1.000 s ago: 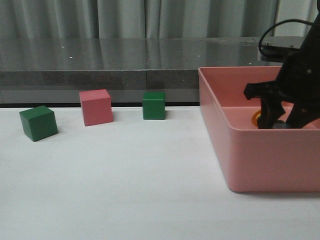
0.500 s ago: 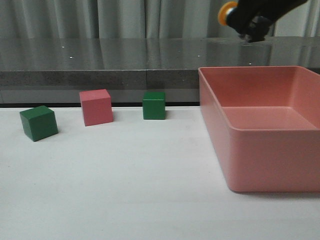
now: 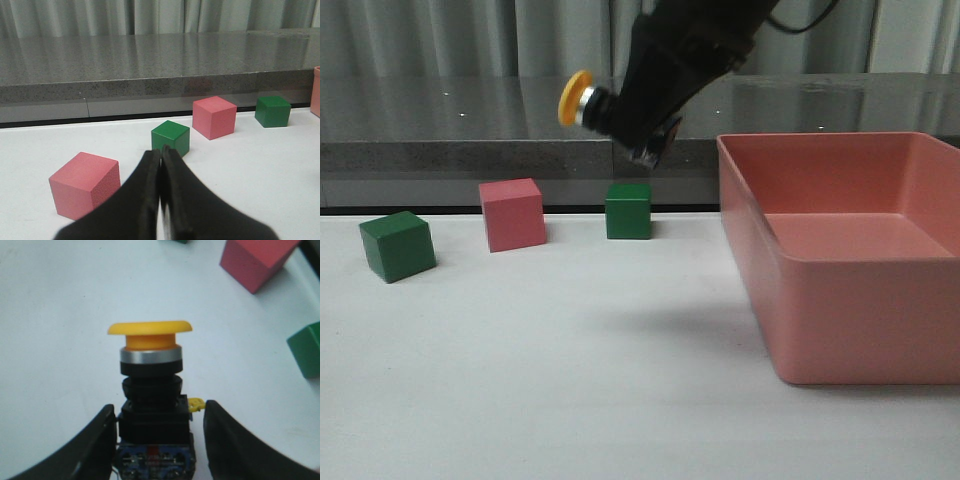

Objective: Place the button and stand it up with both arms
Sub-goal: 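Lift the button out of the bin with the right gripper toward the cubes, then lower the button onto the table on its side and open the right gripper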

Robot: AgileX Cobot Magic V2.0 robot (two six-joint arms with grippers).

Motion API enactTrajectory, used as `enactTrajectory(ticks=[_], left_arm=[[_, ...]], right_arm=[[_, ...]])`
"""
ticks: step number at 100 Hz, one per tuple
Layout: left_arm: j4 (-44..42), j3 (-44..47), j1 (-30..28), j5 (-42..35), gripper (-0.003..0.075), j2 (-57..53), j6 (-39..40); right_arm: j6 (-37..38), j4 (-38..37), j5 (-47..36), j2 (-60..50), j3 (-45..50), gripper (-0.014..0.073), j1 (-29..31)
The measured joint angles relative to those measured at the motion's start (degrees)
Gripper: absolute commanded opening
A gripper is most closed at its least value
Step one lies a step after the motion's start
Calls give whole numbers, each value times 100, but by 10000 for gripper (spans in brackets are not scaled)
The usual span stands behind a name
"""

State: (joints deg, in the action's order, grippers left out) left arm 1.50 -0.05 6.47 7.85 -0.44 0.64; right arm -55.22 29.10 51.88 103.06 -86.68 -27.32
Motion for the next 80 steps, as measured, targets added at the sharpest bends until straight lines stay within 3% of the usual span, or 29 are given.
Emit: enactTrajectory(ticks=[24,43,80], left_arm=[[0,0,0,0,-19,0,0],[0,0,0,0,-19,0,0],[0,0,0,0,-19,0,0]], right_arm=[[-355,-4,0,1079,-670,151,-328],[-396,-490,55,1736,-1192,151,-577],[-400,-857,68,2362,-1310,151,-802]])
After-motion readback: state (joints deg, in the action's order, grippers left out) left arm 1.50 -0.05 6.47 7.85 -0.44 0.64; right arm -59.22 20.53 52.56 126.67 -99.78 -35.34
